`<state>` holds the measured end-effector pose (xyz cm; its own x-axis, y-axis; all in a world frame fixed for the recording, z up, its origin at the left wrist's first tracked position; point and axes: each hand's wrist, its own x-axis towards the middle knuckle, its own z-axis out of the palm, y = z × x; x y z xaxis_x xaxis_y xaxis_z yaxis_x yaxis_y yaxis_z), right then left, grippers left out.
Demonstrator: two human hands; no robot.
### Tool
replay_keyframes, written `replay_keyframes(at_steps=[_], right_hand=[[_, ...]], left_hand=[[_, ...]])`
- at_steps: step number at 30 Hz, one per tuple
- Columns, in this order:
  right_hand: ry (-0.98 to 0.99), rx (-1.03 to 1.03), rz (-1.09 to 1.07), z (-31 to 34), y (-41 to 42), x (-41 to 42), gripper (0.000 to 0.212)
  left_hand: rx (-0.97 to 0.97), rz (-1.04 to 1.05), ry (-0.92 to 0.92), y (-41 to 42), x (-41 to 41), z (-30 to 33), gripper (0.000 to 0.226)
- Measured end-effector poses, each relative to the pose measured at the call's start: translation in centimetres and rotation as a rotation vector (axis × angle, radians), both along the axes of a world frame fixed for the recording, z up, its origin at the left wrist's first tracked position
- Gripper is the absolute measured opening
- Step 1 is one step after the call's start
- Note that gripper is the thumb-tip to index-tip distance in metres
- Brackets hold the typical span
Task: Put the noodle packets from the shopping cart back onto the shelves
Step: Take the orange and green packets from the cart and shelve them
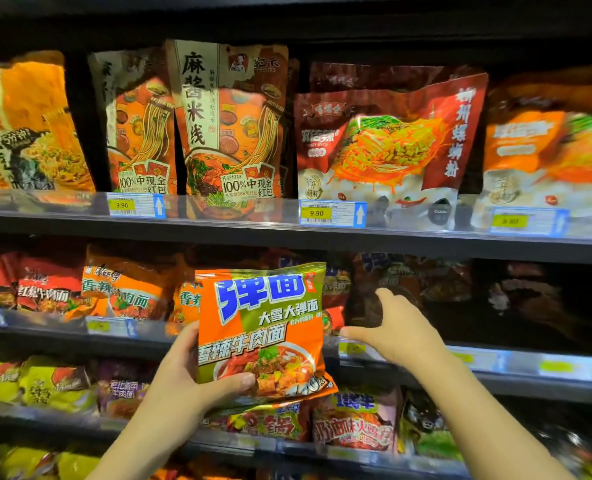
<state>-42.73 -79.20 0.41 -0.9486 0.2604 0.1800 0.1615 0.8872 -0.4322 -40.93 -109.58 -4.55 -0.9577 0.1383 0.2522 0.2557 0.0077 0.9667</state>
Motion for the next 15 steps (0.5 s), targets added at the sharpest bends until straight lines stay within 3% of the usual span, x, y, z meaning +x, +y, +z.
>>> replay_keyframes(at_steps=[5, 15], right_hand=[[-0.032, 0.089, -0.052, 0.8, 2.5, 4.6, 0.100], [-0.007, 0.082, -0.135, 1.7, 8.2, 10.4, 0.106]], left_hand=[[-0.019, -0.085, 0.032, 3.0, -0.2, -0.2, 0.076], [-0.011, -0.225, 0.033, 11.1, -1.1, -0.3, 0.075]])
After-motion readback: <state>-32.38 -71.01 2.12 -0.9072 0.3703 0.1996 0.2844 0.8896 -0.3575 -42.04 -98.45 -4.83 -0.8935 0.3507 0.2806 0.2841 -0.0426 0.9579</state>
